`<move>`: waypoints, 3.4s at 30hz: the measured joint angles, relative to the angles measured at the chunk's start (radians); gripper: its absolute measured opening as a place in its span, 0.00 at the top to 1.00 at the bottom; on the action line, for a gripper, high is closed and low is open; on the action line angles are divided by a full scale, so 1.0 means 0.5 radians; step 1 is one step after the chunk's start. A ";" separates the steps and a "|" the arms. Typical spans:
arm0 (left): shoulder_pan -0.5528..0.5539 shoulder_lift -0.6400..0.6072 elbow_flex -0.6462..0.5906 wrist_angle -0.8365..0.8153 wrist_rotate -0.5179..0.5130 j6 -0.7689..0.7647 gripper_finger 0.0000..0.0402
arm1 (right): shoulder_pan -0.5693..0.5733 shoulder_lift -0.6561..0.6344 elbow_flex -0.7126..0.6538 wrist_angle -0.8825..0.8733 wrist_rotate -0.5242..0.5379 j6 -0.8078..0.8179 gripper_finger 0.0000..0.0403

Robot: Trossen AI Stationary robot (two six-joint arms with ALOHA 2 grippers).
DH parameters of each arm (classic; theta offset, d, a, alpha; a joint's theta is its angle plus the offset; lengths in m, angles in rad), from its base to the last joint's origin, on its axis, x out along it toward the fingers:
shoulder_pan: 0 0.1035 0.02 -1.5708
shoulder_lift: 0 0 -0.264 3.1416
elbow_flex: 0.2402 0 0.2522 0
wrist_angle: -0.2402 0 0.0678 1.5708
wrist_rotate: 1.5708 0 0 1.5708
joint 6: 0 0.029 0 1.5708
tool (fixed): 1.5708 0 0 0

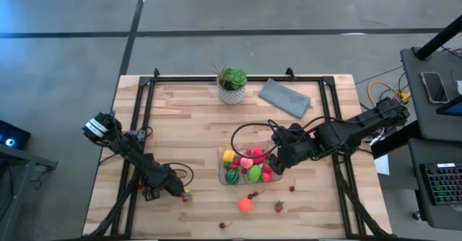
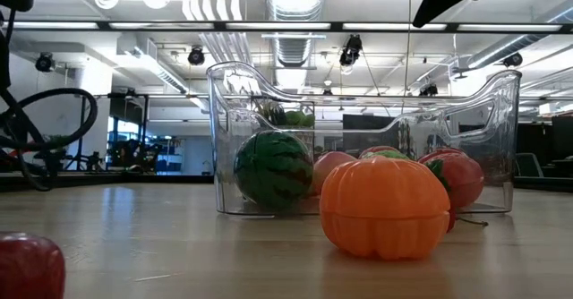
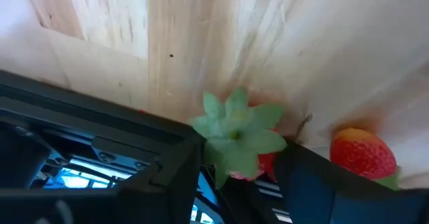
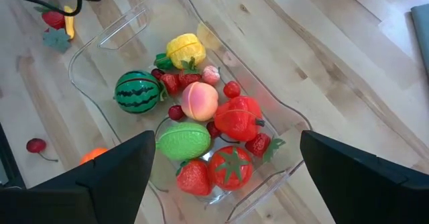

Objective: Pick and placing Produce into tupperware
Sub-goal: Put the strawberry into the transparent bin, then put the cherry into the transparent bin

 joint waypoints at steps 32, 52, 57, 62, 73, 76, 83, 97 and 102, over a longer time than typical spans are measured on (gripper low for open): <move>0.012 -0.051 0.079 0.110 -0.254 -0.065 0.68 | 0.000 0.001 0.000 0.005 0.000 0.016 0.10; 0.549 -1.157 0.325 1.921 -1.683 0.658 0.67 | 0.005 0.001 0.000 -0.148 -0.003 0.250 0.10; 0.685 -0.999 0.366 2.081 -1.628 0.779 0.67 | 0.042 -0.024 0.000 -0.407 0.083 0.496 0.10; 0.797 -0.686 0.438 2.092 -1.351 0.744 0.67 | 0.161 -0.146 0.000 -0.492 0.285 0.687 0.10; 0.912 -0.230 0.754 1.954 -1.008 0.594 0.63 | 0.333 -0.345 0.000 -0.643 0.372 0.961 0.10; 0.936 -0.205 0.797 1.953 -1.010 0.467 0.54 | 0.346 -0.331 0.000 -0.644 0.371 0.960 0.10; 0.958 -0.243 0.786 1.911 -1.040 0.408 0.31 | 0.346 -0.313 -0.032 -0.650 0.281 0.941 0.10; 0.929 -0.494 0.774 1.072 -0.884 0.402 0.26 | 0.784 -0.179 -0.359 -0.245 -0.291 1.265 0.10; 0.926 -0.523 0.774 0.989 -0.892 0.412 0.26 | 0.914 -0.005 -0.501 -0.246 -0.471 1.955 0.10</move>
